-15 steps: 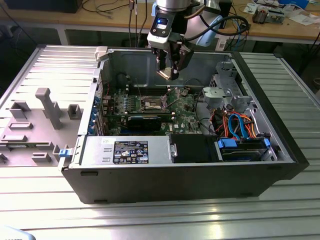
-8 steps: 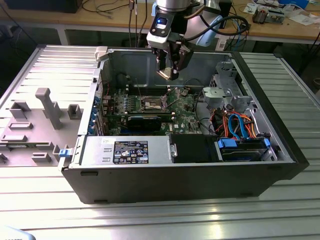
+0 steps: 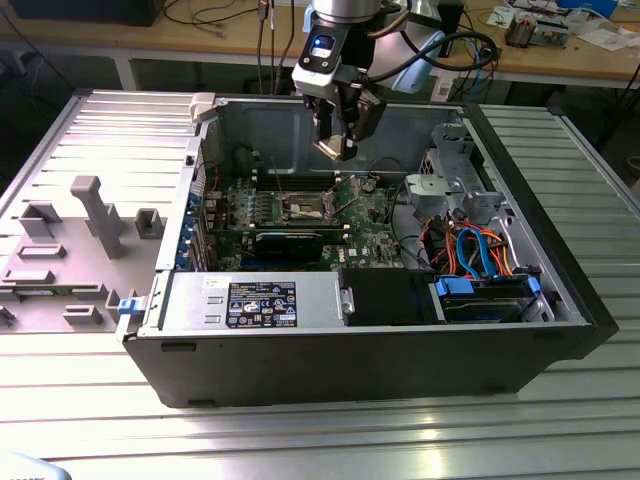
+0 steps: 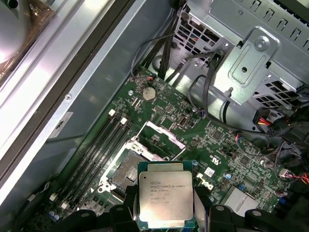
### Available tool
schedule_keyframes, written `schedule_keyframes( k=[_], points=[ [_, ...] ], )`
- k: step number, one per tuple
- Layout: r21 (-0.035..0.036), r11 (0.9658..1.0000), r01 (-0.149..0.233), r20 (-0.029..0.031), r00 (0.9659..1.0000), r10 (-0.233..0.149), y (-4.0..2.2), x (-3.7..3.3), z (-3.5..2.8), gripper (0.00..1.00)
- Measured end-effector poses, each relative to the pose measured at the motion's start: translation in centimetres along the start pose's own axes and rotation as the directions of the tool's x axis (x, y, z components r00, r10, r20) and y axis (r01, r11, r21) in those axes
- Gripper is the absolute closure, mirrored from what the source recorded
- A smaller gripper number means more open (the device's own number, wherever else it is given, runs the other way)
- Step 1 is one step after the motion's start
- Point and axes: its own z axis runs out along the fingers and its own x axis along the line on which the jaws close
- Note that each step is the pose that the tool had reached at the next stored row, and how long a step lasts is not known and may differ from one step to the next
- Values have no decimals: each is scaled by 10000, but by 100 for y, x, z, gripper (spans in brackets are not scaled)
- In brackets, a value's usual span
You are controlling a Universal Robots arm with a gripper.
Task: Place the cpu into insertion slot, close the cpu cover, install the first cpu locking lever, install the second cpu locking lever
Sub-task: 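Place the cpu into insertion slot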
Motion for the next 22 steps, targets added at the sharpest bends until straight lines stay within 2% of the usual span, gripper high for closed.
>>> schedule_keyframes(
  k=[22],
  points=[
    [10, 9998, -222, 4, 9998, 222, 0, 0, 0, 45]
  ],
)
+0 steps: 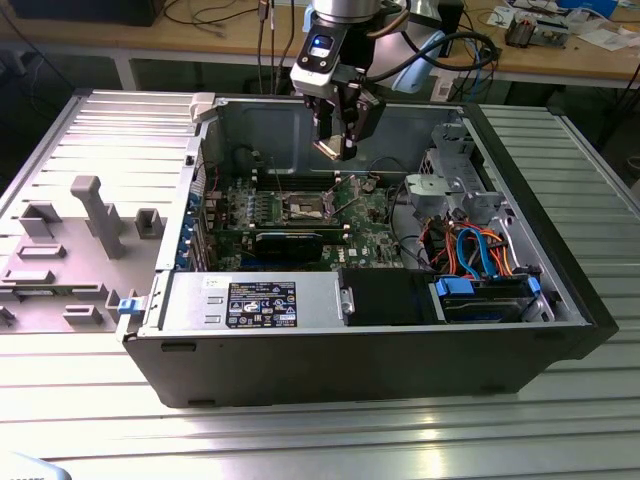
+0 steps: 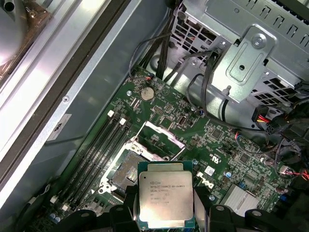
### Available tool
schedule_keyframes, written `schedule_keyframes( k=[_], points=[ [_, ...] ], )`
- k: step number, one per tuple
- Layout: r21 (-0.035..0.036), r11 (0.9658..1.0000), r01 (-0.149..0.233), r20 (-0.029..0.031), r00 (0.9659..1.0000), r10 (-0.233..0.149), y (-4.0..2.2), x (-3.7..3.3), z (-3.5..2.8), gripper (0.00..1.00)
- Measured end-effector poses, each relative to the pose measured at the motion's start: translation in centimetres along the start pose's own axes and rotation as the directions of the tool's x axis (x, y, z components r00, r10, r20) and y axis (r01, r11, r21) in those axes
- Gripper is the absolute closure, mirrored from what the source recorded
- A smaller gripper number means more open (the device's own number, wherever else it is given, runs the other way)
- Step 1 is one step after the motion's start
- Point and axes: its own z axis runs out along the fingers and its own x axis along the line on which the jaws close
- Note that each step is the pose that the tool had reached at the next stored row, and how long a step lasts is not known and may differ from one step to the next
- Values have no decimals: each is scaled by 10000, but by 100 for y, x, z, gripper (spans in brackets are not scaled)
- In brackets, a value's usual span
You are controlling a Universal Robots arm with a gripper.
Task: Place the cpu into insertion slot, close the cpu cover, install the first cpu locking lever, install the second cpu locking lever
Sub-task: 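Place the cpu into insertion slot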
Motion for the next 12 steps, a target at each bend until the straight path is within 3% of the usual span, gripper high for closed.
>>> schedule_keyframes(
  k=[12],
  points=[
    [3, 10000, -71, 2, 10000, 71, 0, 0, 0, 45]
  ],
)
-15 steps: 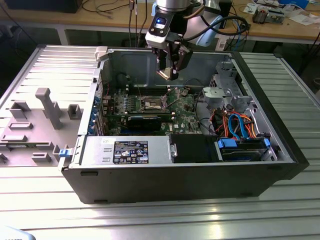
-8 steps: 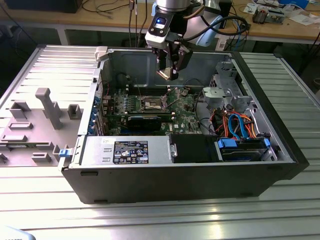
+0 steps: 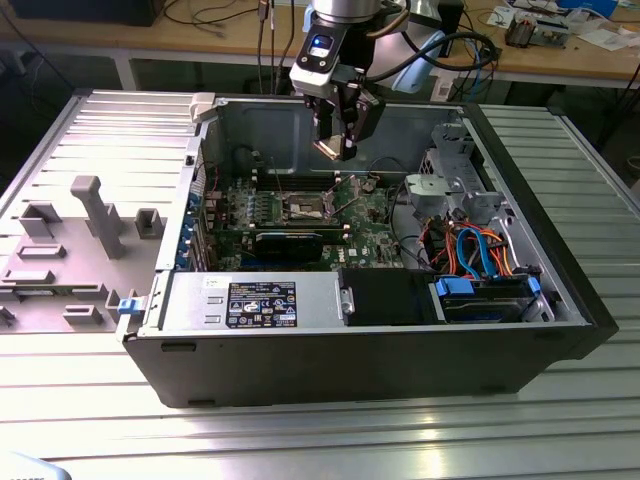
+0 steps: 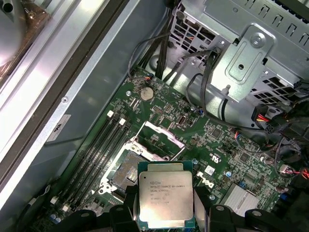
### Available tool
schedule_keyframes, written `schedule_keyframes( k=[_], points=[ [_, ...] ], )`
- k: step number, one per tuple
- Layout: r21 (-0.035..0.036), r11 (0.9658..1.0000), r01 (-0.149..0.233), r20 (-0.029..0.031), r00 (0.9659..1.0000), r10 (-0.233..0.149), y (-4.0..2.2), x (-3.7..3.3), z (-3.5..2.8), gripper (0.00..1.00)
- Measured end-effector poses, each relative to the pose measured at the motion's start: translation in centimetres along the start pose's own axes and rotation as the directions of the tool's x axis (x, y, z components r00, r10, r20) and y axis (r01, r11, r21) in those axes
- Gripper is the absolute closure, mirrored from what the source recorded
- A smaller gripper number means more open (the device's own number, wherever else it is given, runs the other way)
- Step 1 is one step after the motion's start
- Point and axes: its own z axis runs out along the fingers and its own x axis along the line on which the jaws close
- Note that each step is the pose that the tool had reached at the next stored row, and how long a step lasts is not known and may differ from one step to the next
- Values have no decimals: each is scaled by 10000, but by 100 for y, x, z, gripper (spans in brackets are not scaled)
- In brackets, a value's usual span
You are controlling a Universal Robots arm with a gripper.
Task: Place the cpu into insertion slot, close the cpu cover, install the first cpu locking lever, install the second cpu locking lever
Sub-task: 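Place the cpu into insertion slot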
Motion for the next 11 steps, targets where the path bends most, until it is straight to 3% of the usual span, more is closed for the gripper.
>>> schedule_keyframes(
  k=[11],
  points=[
    [3, 10000, -57, 1, 10000, 57, 0, 0, 1, 45]
  ],
)
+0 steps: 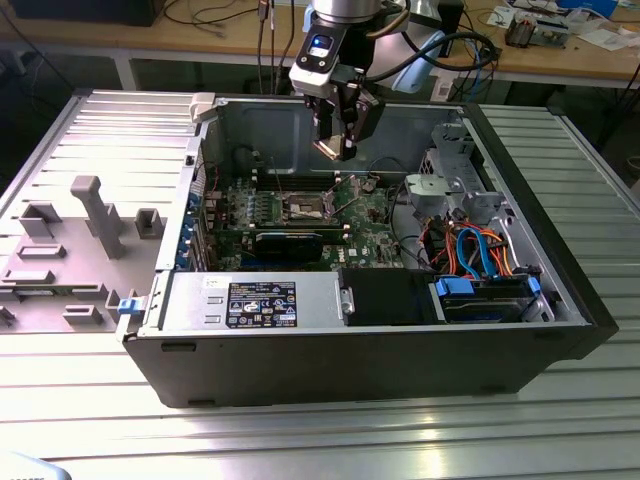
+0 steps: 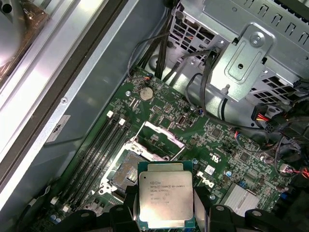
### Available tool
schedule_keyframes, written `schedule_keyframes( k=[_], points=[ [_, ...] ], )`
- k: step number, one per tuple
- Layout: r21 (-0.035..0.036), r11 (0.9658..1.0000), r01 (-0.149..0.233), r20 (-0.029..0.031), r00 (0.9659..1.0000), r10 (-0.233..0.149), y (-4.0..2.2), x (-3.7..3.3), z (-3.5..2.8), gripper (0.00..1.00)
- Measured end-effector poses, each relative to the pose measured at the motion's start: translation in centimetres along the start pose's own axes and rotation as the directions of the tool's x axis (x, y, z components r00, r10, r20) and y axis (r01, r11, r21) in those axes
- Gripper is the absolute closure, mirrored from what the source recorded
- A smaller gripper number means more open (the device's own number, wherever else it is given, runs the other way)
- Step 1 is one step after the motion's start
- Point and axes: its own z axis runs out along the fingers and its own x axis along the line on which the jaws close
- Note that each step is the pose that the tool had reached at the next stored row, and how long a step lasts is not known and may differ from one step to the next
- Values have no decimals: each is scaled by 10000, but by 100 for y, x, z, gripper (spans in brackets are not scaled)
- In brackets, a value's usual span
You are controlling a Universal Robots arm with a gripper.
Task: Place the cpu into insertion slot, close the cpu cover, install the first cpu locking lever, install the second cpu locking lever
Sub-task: 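Place the cpu into insertion slot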
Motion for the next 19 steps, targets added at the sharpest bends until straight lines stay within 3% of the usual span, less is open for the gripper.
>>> schedule_keyframes(
  k=[19],
  points=[
    [5, 9999, -115, 2, 9999, 115, 0, 0, 5, 45]
  ],
)
